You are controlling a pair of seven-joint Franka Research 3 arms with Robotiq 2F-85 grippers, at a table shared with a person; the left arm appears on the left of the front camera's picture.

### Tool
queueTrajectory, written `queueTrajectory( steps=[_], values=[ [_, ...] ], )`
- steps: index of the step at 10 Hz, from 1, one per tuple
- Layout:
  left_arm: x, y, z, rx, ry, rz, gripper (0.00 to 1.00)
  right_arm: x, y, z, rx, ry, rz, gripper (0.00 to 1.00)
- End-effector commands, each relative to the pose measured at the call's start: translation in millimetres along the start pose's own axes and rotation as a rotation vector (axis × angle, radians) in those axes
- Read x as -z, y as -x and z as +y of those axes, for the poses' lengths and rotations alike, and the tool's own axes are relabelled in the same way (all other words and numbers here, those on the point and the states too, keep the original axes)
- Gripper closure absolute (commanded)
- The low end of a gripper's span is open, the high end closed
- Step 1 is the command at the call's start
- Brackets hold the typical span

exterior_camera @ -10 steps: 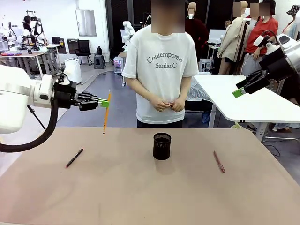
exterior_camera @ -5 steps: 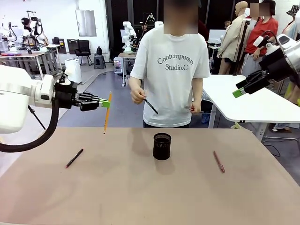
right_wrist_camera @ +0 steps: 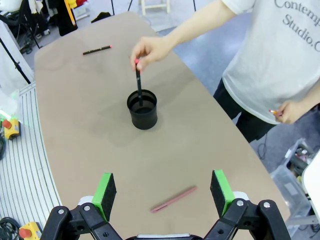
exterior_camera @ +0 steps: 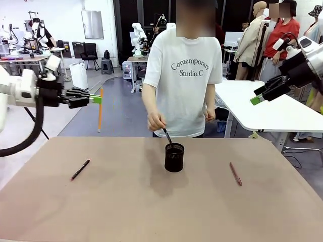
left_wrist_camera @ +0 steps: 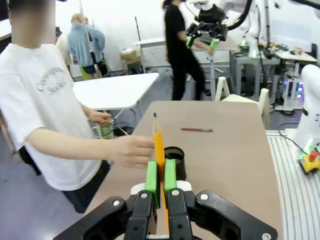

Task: Place the pens into the pen holder.
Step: Pick up a writing instrument from the table and place it into the Pen holder.

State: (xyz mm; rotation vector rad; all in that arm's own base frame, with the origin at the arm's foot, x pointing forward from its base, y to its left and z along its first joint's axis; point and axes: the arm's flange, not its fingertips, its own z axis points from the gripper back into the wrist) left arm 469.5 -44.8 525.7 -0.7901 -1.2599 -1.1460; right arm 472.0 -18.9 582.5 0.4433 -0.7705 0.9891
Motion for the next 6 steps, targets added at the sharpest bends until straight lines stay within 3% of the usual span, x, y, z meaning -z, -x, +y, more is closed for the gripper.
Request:
queueTrajectory(
  steps=[1, 6],
  values=[
    [-17, -4, -9, 0.023, -0.035, -0.021, 1.0, -1, -3, -1, -0.002, 0.004, -0.003, 0.0],
    [-30, -11, 0, 0.023, -0.058, -0.009, 1.0, -1, -3, -1, -0.002, 0.004, -0.003, 0.0]
  ],
)
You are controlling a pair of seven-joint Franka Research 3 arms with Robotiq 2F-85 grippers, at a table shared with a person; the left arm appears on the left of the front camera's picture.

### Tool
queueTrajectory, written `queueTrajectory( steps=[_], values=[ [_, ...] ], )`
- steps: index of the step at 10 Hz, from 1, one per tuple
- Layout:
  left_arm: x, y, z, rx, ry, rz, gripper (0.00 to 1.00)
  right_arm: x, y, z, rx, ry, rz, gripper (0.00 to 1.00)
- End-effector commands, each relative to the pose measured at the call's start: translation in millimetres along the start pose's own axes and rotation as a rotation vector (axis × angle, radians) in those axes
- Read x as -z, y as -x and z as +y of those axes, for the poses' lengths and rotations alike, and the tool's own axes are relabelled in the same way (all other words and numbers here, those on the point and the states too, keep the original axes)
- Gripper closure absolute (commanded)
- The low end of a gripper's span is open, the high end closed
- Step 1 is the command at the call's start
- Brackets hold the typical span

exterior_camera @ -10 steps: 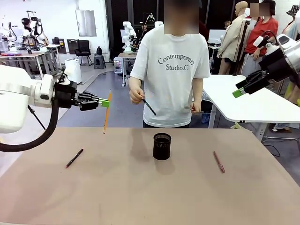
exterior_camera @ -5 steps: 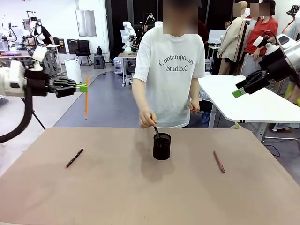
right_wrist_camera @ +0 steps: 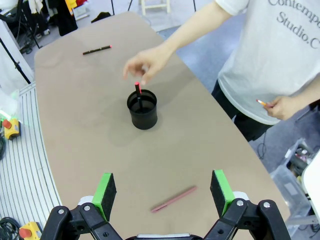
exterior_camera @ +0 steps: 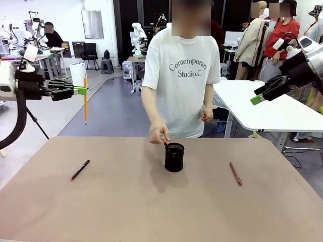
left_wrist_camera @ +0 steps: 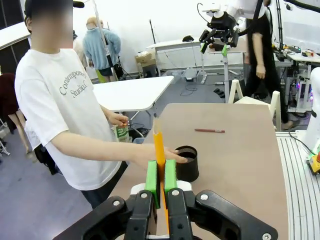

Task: Place the pens into the pen holder.
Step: Pick up a writing instrument from the table and place it into the Pen holder.

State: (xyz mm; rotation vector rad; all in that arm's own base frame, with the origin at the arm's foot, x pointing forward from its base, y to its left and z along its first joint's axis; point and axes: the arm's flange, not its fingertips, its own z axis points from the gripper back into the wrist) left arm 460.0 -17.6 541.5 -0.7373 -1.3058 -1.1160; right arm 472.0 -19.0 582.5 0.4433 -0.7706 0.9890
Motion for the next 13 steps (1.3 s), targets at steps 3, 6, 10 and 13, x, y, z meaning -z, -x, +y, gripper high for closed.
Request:
queueTrajectory(
  steps=[3, 6, 10, 13],
  values=[
    [0.9, -1.3, -0.9, 0.002, 0.004, -0.002, 1.0, -1.1, -3.0, -0.6, -0.002, 0.004, -0.003, 0.0],
    [0.9, -1.3, -0.9, 0.002, 0.004, -0.002, 1.0, -1.1, -3.0, -0.6, -0.002, 0.004, -0.003, 0.0],
    [0.9, -1.3, -0.9, 0.002, 0.004, -0.002, 1.0, -1.1, -3.0, -0.6, -0.002, 0.004, -0.003, 0.0],
    [0.9, -1.3, -0.9, 0.002, 0.004, -0.002, 1.0, -1.1, -3.0, -0.6, -0.002, 0.004, -0.003, 0.0]
  ],
)
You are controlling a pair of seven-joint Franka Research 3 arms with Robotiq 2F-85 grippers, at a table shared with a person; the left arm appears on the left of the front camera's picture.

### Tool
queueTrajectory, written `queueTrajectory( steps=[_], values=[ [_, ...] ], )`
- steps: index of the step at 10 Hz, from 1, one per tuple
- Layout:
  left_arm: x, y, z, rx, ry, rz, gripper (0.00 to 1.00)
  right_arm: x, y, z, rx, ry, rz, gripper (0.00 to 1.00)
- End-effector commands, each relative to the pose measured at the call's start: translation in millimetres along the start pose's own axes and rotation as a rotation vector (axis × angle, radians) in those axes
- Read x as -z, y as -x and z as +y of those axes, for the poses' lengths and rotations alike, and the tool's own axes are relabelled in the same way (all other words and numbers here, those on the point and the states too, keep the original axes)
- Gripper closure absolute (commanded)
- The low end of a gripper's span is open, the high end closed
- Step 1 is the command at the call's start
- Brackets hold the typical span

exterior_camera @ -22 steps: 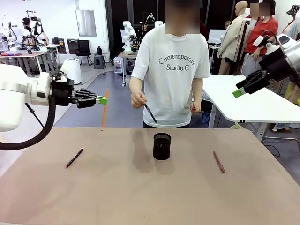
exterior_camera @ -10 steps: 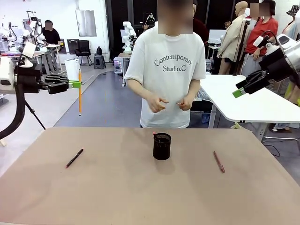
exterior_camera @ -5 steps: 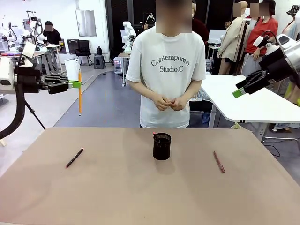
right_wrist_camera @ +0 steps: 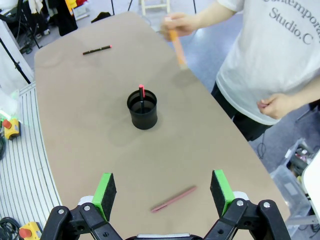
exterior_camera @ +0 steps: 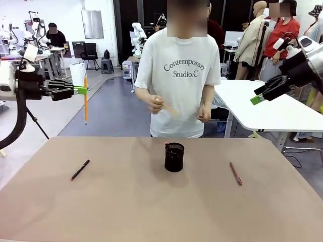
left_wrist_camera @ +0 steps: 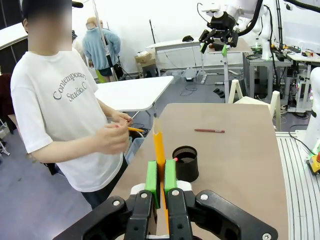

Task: Place the pens into the pen holder.
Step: Pick up a writing instrument from the table and place it into the Pen holder.

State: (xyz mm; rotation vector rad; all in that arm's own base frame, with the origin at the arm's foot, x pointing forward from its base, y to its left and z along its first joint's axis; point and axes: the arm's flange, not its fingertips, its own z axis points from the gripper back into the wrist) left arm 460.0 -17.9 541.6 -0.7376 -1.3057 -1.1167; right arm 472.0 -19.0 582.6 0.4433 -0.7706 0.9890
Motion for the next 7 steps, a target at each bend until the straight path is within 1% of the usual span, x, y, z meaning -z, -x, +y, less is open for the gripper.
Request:
queueTrajectory(
  steps=[1, 7],
  values=[
    [0.6, -1.2, -0.8, 0.002, 0.003, -0.002, 1.0, -1.1, -3.0, -0.6, -0.002, 0.004, -0.003, 0.0],
    [0.6, -1.2, -0.8, 0.002, 0.003, -0.002, 1.0, -1.1, -3.0, -0.6, -0.002, 0.004, -0.003, 0.0]
  ],
)
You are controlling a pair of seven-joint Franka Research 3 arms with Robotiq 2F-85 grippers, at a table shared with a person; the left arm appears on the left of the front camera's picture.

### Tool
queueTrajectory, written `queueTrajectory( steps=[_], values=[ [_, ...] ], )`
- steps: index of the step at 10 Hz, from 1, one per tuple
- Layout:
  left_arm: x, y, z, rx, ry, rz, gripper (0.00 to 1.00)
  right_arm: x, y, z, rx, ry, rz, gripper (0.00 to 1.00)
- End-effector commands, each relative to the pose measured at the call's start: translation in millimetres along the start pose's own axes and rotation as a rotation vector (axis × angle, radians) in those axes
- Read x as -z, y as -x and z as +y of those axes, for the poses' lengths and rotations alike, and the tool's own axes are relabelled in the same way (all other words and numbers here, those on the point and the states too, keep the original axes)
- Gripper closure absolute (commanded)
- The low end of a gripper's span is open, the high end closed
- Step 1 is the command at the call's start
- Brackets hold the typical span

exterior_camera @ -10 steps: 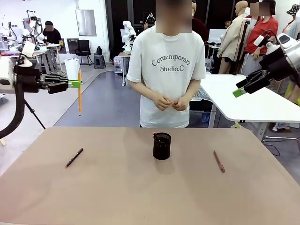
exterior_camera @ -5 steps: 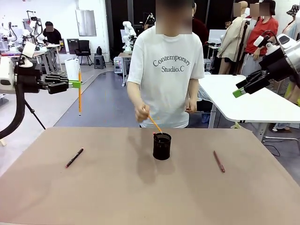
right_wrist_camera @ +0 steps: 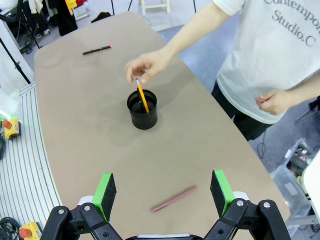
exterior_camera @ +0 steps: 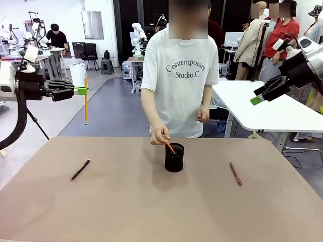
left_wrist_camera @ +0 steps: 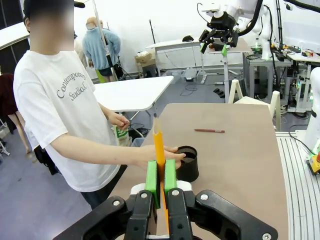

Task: Place the pens into the pen holder.
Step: Pick up a writing instrument from the table and place it into the Pen holder.

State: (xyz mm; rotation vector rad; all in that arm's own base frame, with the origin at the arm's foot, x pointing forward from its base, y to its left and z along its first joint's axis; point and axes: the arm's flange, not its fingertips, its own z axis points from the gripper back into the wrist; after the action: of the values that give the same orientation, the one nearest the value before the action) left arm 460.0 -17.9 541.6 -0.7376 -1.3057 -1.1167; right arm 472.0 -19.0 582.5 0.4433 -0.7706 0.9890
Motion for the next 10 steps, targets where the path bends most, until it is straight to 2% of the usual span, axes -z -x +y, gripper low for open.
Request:
queueTrajectory(
  steps=[1, 10],
  values=[
    [0.6, -1.2, -0.8, 0.002, 0.003, -0.002, 1.0, -1.1, -3.0, -0.6, -0.002, 0.004, -0.003, 0.0],
    [0.6, -1.2, -0.8, 0.002, 0.003, -0.002, 1.0, -1.1, -3.0, -0.6, -0.002, 0.004, -0.003, 0.0]
  ],
)
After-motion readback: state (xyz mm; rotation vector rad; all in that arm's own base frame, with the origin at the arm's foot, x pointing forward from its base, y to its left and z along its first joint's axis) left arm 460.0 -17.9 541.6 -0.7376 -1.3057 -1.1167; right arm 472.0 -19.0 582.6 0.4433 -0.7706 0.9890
